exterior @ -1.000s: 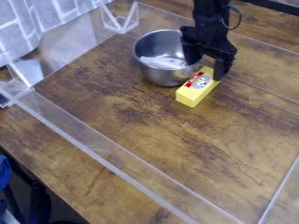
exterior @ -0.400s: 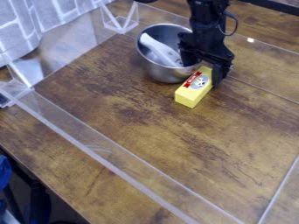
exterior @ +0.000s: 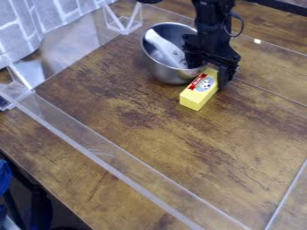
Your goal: Move the yellow butter to the right side of the table
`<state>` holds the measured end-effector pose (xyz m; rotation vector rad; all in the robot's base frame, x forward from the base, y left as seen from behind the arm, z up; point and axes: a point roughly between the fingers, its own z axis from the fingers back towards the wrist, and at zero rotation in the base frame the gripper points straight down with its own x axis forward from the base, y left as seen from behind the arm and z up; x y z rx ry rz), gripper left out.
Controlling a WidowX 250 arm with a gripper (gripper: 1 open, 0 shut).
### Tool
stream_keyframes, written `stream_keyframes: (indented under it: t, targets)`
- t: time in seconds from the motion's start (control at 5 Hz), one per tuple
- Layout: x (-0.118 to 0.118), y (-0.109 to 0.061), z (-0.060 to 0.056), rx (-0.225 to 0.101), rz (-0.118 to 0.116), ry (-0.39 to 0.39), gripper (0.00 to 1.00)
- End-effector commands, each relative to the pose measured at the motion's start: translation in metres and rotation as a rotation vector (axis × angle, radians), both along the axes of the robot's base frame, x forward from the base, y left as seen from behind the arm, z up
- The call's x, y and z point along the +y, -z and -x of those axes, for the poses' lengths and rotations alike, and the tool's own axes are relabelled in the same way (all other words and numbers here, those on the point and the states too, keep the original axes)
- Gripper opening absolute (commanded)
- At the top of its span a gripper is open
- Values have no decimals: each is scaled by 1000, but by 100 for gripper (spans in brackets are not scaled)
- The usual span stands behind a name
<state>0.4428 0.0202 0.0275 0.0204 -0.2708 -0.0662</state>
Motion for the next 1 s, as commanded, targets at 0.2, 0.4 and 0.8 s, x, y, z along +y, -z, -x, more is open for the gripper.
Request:
stream_keyframes:
  t: [0.2, 0.4, 0.8]
  targets:
    - [3, 20, 1, 20, 4, -1, 100]
    - [3, 25, 2, 32, 8, -1, 100]
    - [0, 33, 6, 65, 20, -1, 100]
